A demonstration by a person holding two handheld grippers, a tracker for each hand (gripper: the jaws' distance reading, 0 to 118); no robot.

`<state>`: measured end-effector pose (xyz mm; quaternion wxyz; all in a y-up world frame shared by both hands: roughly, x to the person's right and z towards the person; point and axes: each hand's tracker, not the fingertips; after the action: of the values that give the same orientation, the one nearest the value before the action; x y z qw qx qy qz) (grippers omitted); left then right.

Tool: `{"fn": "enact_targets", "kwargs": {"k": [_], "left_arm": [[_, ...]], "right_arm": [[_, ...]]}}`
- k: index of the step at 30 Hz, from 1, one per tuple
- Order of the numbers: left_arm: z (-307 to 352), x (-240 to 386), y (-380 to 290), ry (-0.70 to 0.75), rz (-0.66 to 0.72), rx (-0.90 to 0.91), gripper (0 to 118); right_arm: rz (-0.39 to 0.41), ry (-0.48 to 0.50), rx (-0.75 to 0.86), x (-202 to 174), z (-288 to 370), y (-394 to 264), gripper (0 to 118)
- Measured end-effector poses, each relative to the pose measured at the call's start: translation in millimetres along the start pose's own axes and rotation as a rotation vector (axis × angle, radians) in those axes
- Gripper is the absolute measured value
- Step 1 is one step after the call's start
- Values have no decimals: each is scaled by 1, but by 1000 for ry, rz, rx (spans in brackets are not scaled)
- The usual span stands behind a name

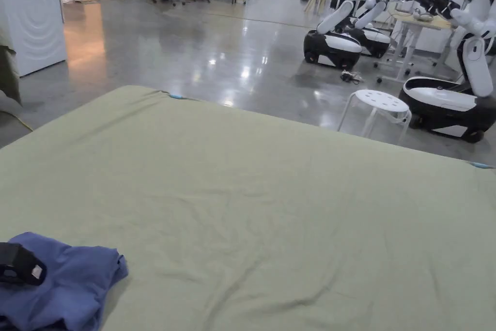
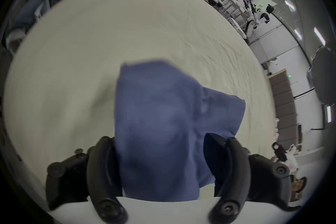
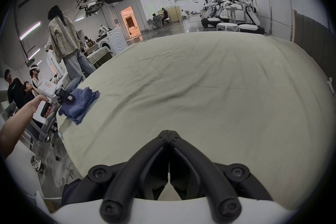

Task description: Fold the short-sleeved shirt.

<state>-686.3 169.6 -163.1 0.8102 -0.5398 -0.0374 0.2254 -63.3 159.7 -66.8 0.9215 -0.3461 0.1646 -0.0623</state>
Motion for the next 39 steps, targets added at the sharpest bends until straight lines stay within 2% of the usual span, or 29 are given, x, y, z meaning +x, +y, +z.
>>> {"fn": "enact_targets", "kwargs": {"k": [4,6,11,15,16,17,21,24,29,39], "left_arm": [[47,35,-8,88,-111,132,82],[63,63,-15,70,-158,238,82],[66,191,-70,153,-341,572,82],[43,279,-113,75,-375,786,79],[37,302,-125,55,-386,822,75],[29,319,-133,38,-399,861,51],[5,378,-149,42,-452,909,11],[6,415,-150,-2,-480,912,11],[18,461,-153,7,-544,978,11],[36,457,-158,40,-554,1023,11]], "right_arm": [[-25,-18,56,18,24,7,1],[-36,-40,90,30,37,13,1],[-51,-114,193,65,80,29,1],[-9,-183,263,87,112,40,1],[5,-203,284,93,120,43,1],[18,-220,300,99,127,48,1],[80,-305,386,119,150,72,1],[110,-361,453,129,160,95,1],[120,-362,509,126,167,118,1],[126,-357,536,117,170,109,1]]}}
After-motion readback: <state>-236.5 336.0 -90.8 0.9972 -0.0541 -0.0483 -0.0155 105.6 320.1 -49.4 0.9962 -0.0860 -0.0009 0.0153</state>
